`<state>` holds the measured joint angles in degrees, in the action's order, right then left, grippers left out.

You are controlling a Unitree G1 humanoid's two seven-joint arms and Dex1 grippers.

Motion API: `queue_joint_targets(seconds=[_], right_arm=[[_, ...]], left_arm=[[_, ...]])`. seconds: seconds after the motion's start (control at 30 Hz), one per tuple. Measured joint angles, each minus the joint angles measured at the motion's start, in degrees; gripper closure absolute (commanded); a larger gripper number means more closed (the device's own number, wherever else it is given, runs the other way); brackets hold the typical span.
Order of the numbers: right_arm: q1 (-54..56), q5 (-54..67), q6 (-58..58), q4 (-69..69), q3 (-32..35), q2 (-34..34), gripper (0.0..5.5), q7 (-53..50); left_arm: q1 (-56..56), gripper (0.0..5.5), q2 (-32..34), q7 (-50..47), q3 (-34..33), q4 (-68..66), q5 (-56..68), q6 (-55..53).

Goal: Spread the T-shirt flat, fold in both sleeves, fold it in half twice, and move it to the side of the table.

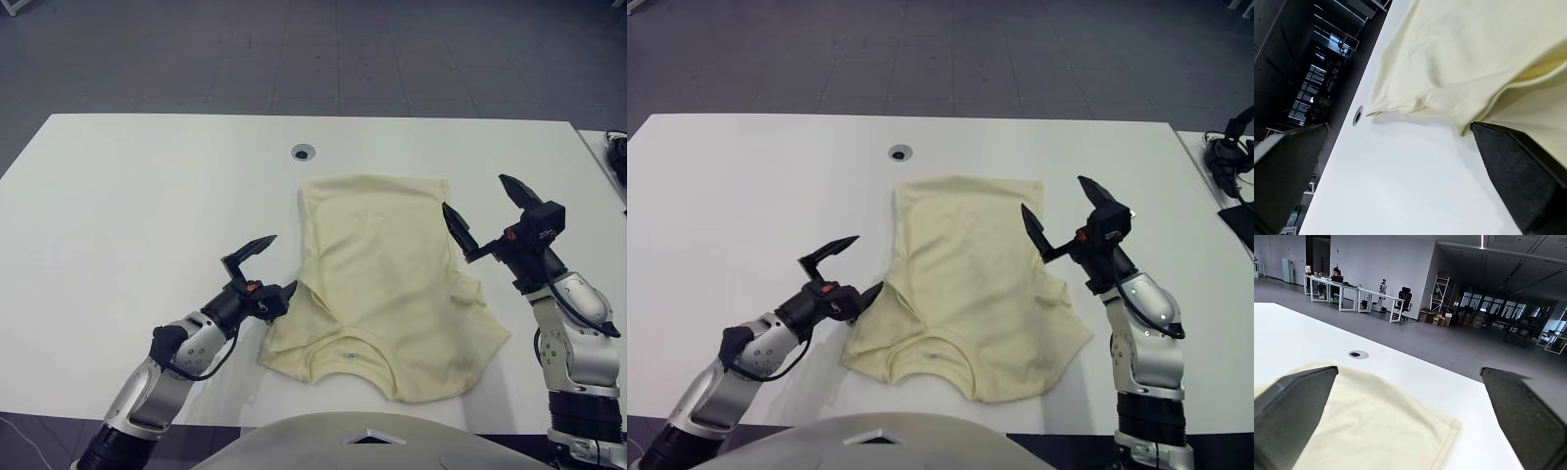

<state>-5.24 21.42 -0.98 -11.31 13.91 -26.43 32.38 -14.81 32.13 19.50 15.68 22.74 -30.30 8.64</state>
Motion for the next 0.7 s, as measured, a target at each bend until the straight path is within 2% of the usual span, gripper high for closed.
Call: queue_joint_targets(seconds=[0.47, 0.7], right_arm=[[-0.02, 0.00, -0.07, 0.09, -0.03, 0.01, 0.10, -0.22], [-0.07, -0.01, -0.39, 0.09, -0.12, 0.24, 0.10, -0.48]], left_arm=[[0.50, 0.11, -0.07, 0.52, 1.79, -1.87, -2.25, 0.20], [5.06, 0.11, -2.36, -0.16, 3.63, -4.72, -4.39, 0.23]])
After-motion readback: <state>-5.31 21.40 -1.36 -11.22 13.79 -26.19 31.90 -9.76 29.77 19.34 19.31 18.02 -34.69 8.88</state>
